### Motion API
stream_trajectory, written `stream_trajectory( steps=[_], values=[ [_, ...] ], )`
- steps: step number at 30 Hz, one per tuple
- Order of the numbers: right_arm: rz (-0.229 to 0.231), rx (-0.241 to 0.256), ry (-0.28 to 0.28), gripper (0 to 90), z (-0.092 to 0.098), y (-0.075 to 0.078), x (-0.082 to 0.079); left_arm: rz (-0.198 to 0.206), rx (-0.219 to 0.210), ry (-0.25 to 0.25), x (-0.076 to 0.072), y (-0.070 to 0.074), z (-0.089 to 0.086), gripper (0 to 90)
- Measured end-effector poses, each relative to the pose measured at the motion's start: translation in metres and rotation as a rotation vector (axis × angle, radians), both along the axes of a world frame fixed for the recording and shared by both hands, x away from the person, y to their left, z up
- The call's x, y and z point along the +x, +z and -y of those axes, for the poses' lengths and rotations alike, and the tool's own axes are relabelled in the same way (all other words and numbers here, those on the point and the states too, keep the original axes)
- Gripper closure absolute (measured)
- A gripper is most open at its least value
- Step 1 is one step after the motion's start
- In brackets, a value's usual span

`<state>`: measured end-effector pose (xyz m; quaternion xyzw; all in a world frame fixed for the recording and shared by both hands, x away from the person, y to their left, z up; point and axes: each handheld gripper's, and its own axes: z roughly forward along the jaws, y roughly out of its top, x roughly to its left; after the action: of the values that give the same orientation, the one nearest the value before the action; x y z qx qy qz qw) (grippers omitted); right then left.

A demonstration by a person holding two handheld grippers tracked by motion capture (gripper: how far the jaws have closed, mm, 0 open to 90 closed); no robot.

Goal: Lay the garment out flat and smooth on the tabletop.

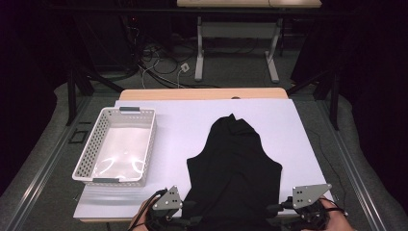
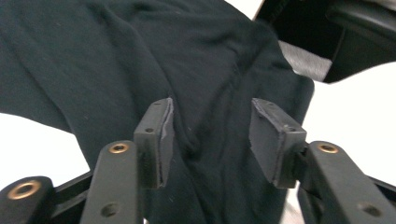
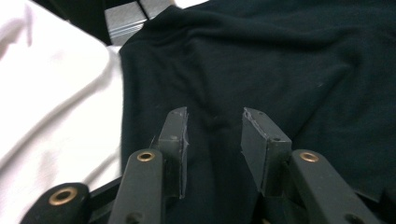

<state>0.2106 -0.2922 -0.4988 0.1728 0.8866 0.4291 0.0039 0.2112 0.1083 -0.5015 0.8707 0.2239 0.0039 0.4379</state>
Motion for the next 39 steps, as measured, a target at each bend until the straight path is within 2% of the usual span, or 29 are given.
stream_trajectory(
  steps=[4,8,14,18,24,28,30,32,35,39],
  values=[
    [0.000,0.015,-0.027,59.8,-0.001,-0.003,0.004,0.001,-0.019,0.038,0.008,-0.005,0.000,45.9],
    [0.007,0.033,-0.071,57.0,-0.002,-0.009,0.009,-0.012,-0.041,0.098,0.019,-0.011,0.001,42.0],
    [0.041,0.061,-0.201,53.9,-0.005,-0.017,0.018,-0.028,-0.059,0.164,0.032,-0.019,0.011,39.3],
    [0.036,0.079,-0.286,53.1,-0.007,-0.021,0.023,-0.033,-0.057,0.193,0.038,-0.024,0.021,38.2],
    [0.034,0.102,-0.409,48.4,-0.010,-0.030,0.029,-0.038,-0.058,0.280,0.047,-0.032,0.033,38.2],
    [0.035,0.099,-0.479,45.6,-0.012,-0.037,0.034,-0.038,-0.039,0.315,0.050,-0.035,0.041,38.2],
    [0.029,0.084,-0.504,44.5,-0.015,-0.041,0.036,-0.056,-0.045,0.329,0.050,-0.036,0.046,38.2],
    [0.025,0.064,-0.501,42.4,-0.022,-0.044,0.037,-0.073,-0.046,0.339,0.050,-0.037,0.051,38.2],
    [0.039,0.029,-0.492,42.1,-0.031,-0.048,0.038,-0.068,-0.015,0.349,0.049,-0.040,0.060,38.8],
    [0.023,0.011,-0.514,42.1,-0.041,-0.053,0.040,-0.076,0.017,0.362,0.049,-0.044,0.067,40.3]
  ],
)
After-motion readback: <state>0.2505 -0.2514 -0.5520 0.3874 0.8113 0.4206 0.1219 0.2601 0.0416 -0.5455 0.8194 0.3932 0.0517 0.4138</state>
